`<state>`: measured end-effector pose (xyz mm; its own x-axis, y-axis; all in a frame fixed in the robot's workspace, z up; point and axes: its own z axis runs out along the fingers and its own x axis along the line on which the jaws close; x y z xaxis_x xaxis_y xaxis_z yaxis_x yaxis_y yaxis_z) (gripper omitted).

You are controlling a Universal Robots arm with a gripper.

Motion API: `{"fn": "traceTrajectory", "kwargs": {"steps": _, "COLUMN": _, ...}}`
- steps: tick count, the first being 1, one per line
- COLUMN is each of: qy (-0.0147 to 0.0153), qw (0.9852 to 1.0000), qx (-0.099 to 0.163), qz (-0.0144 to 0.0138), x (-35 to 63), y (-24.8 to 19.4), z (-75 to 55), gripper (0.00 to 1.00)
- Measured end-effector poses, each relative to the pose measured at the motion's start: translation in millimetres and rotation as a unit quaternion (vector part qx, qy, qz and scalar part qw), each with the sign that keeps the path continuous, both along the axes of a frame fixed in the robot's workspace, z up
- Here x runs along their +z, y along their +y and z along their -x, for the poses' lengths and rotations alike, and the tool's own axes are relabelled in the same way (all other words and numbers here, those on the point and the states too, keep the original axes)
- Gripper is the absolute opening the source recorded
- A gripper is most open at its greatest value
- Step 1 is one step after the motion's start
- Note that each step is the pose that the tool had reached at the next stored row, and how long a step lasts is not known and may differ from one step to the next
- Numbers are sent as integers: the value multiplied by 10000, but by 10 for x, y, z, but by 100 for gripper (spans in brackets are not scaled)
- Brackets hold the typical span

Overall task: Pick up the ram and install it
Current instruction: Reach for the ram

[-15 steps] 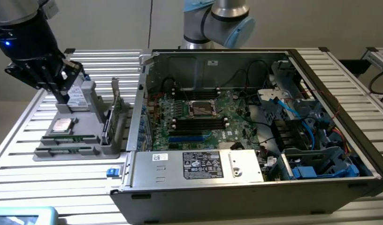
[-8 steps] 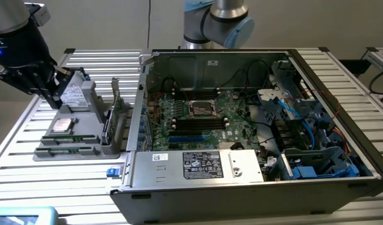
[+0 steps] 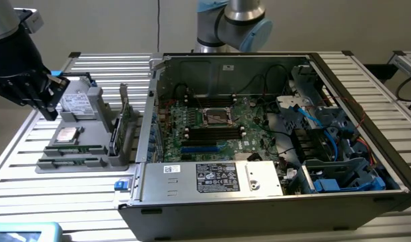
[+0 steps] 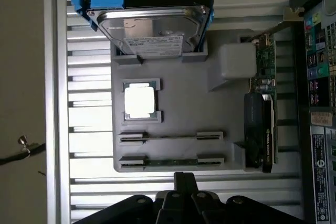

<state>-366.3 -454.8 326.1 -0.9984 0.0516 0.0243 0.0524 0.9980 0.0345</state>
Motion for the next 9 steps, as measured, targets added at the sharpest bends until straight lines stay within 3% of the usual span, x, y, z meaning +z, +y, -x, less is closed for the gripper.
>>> {"fn": "traceTrajectory", "kwargs": {"steps": 9, "qy": 0, "qw": 9999, "qx": 151, "qz": 8, "x": -57, "y": 72, "z": 75, "gripper": 11}}
